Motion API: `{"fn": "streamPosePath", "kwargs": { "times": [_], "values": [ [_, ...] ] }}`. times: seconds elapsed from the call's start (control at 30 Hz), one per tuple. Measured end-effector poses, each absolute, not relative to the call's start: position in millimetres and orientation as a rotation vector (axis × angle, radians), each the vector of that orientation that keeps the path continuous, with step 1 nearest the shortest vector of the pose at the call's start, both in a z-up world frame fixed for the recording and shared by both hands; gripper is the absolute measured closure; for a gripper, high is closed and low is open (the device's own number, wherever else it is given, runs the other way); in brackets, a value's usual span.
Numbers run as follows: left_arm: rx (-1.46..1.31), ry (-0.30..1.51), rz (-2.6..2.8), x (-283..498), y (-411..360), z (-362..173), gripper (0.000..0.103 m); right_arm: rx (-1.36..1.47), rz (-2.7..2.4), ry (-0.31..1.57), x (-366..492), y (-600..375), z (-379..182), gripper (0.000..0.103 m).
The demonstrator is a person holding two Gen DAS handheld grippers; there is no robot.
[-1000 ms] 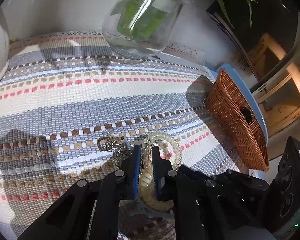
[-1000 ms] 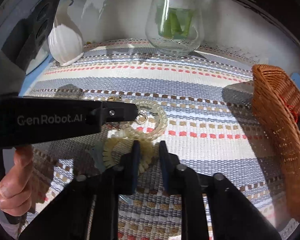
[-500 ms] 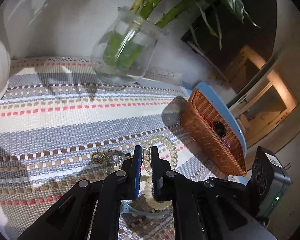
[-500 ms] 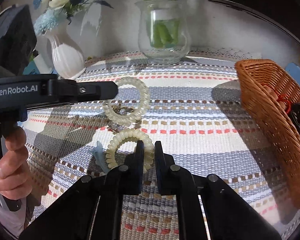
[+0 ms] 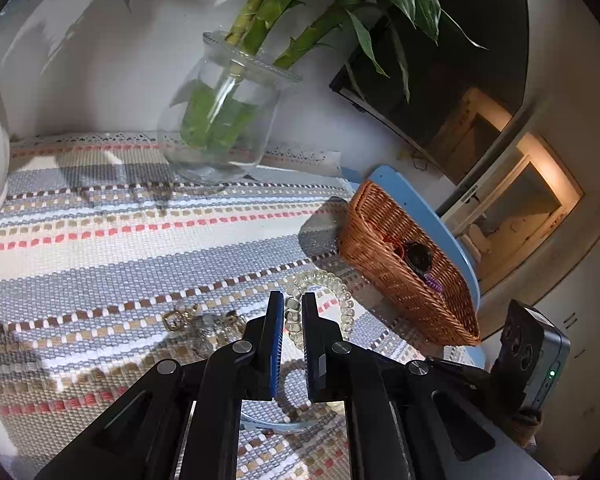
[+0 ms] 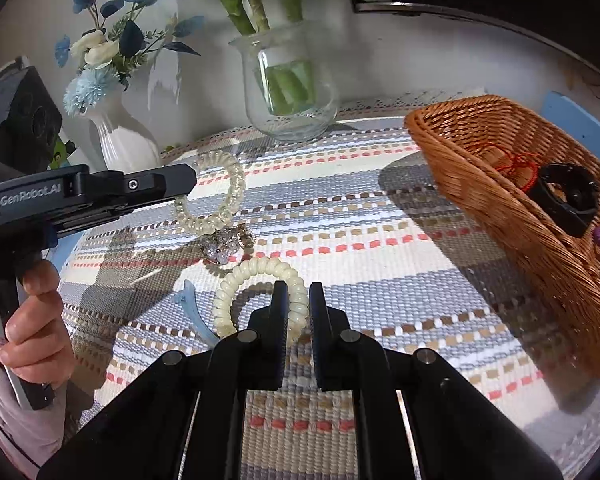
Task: Organize jewelry
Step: 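Carry the bead bracelet into the basket and open the left gripper while the right carries the cream coil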
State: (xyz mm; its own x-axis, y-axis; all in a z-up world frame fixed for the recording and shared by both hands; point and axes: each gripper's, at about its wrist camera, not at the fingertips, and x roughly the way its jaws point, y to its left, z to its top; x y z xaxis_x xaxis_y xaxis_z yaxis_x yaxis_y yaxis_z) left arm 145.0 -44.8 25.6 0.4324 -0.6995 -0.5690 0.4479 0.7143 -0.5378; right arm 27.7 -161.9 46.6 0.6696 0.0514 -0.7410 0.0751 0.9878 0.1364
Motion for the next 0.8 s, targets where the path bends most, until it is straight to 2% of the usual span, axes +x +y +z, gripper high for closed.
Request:
{"fn": "streamPosePath", "kwargs": {
  "times": [0.33, 0.57, 0.8],
  "values": [
    [-0.282, 0.891, -0.834, 121.3, -84.2, 43.5, 0.094, 0.254, -0.066, 0.794, -18.1, -194.6, 64.6, 0.092],
    [-0.179, 0.846, -0.883, 103.6, -138.5, 92.1, 0.094, 0.306, -0.13, 0.687, -59.7, -237.8, 106.0, 0.092],
    [-0.146, 0.842, -0.909, 119.3, -207.8, 103.5, 0.094, 0.332, -0.266, 0.589, -89.0, -299.0, 142.3, 0.092]
  ]
}}
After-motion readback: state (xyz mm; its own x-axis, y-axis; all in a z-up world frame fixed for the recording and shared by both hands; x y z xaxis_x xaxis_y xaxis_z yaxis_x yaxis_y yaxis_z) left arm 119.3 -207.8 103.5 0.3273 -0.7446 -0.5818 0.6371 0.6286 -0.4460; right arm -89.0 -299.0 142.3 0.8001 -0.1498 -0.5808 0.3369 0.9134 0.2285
